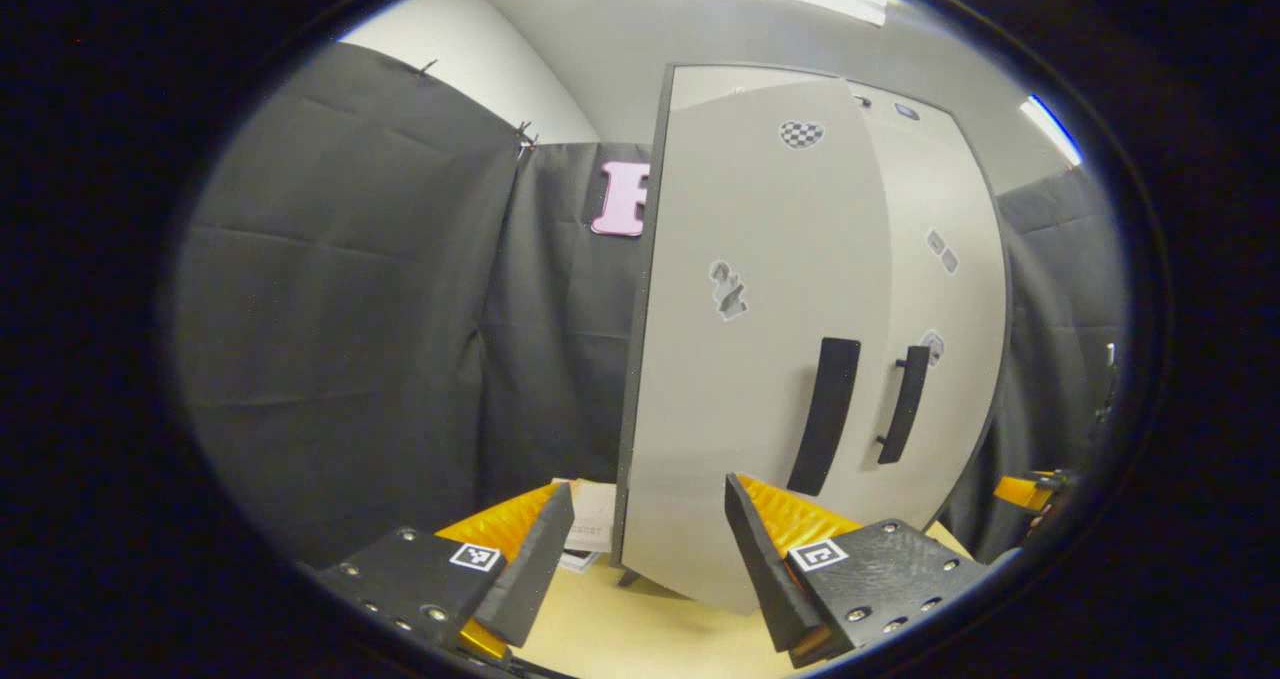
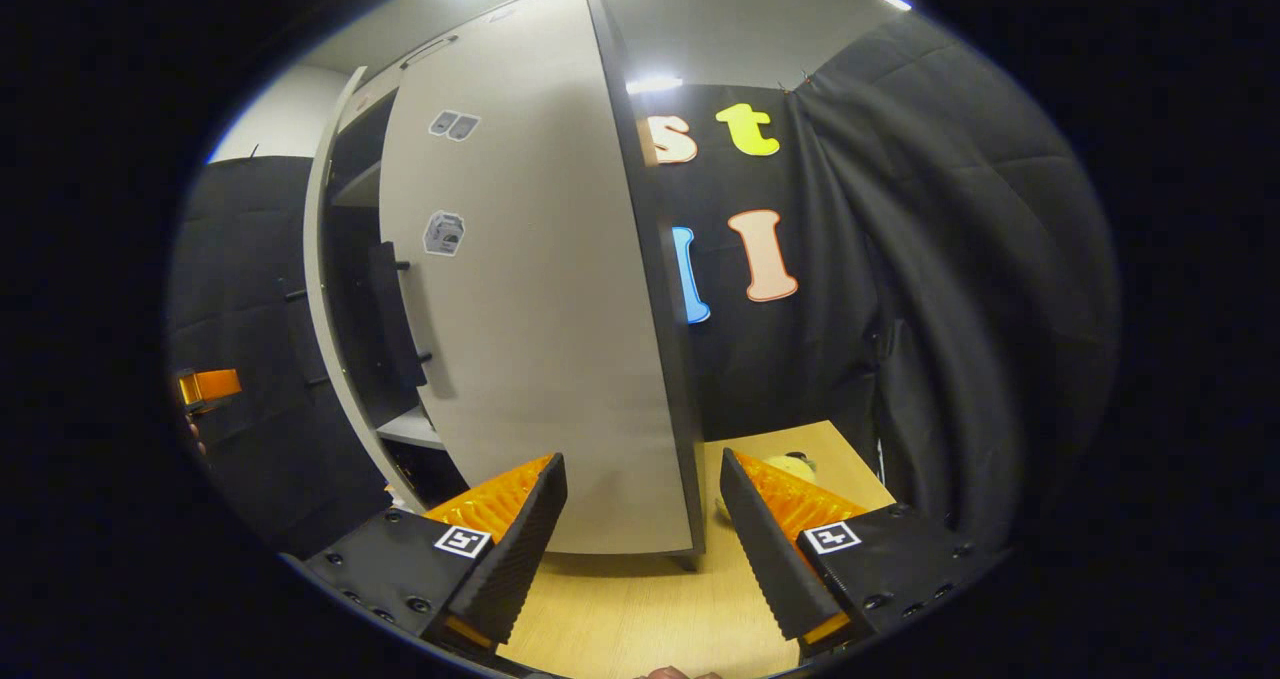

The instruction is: Grab one shoe with the right hand and put it into the shoe cabinet, grab the other shoe with the left hand and put it into the shoe cabinet; then close the right door with the right hand and the left door with the left hand.

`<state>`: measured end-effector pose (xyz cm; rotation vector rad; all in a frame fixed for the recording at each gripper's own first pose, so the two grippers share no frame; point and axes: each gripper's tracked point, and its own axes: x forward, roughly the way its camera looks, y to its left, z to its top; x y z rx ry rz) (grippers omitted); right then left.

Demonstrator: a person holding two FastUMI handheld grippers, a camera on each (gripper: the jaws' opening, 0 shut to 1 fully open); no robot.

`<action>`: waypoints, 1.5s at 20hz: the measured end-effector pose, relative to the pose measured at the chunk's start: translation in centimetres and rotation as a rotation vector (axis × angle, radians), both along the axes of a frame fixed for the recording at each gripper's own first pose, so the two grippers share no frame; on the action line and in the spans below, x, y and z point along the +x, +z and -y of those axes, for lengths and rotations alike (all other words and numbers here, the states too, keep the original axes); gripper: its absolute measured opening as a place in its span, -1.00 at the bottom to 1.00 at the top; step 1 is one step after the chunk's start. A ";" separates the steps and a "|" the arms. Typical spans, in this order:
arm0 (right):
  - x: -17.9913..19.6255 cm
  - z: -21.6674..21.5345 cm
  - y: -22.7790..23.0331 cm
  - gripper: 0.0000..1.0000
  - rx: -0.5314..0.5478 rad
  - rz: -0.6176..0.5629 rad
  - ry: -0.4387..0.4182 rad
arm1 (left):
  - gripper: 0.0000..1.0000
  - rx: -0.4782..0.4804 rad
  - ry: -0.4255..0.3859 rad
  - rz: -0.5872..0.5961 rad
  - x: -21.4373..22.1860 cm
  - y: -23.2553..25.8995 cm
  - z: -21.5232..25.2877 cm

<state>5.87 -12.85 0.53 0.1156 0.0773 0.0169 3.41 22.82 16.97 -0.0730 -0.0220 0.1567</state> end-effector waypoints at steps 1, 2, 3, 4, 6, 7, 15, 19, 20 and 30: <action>0.0 -0.4 0.6 0.95 -0.006 0.014 0.003 | 0.84 0.008 0.003 0.009 -0.2 0.3 -0.1; -0.1 -0.8 1.2 0.95 -0.010 0.027 0.002 | 0.84 0.010 0.000 0.019 -0.3 0.4 -0.1; -0.3 -1.1 1.7 0.95 -0.012 0.036 -0.004 | 0.84 0.008 -0.004 0.031 -0.6 0.5 -0.2; -0.5 -1.5 2.1 0.95 -0.013 0.046 -0.008 | 0.84 0.002 -0.011 0.046 -0.8 0.8 -0.3; -1.0 -2.3 3.1 0.95 -0.018 0.075 -0.020 | 0.84 -0.010 -0.033 0.078 -1.5 1.0 -0.6; -1.3 -2.5 3.4 0.95 -0.023 0.082 -0.031 | 0.84 -0.019 -0.040 0.087 -1.6 1.0 -0.9; -5.2 -2.7 2.9 0.95 -0.065 0.101 -0.142 | 0.75 -0.090 -0.100 0.122 -1.5 0.0 -2.9; -6.9 -2.8 1.4 0.95 -0.052 0.085 -0.192 | 0.84 -0.101 -0.117 0.119 -1.7 -1.2 -4.8; -7.1 -3.0 1.0 0.95 -0.048 0.078 -0.198 | 0.84 -0.094 -0.111 0.119 -2.1 -1.7 -5.5; -9.3 -4.1 0.8 0.95 -0.061 0.061 -0.229 | 0.76 -0.115 -0.122 0.103 -2.0 -3.8 -6.9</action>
